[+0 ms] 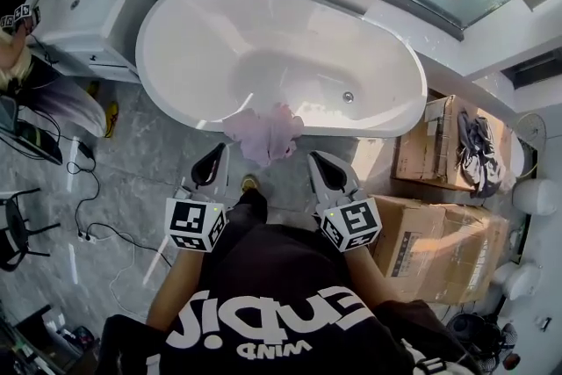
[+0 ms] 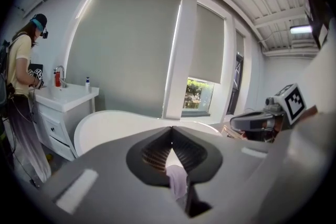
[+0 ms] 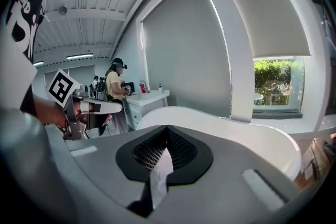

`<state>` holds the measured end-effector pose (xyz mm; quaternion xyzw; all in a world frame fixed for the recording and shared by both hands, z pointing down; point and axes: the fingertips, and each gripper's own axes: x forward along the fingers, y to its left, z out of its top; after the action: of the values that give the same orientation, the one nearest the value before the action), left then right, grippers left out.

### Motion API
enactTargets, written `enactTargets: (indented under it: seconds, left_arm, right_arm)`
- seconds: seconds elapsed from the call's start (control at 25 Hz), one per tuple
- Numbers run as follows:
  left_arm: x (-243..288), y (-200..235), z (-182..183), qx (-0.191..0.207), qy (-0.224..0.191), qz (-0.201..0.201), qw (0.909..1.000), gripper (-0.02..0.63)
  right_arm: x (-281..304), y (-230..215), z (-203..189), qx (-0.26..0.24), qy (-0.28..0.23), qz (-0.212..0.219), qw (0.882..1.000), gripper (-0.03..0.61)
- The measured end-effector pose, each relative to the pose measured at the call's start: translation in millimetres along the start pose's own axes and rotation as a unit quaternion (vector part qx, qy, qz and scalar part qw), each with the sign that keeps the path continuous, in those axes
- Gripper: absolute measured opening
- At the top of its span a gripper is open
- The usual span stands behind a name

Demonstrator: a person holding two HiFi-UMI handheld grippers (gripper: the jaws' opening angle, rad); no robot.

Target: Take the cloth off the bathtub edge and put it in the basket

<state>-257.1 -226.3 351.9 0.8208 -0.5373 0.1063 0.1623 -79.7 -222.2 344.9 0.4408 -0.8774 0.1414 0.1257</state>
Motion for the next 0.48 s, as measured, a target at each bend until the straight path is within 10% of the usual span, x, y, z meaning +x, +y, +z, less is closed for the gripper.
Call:
enactTargets:
  seconds: [0.48]
  left_arm:
    - [46.5, -2.8, 26.6, 0.015, 0.005, -0.069, 0.9975, -0.003]
  right_arm:
    - [27.7, -14.3, 23.5, 0.012, -0.012, -0.032, 0.999, 0.009]
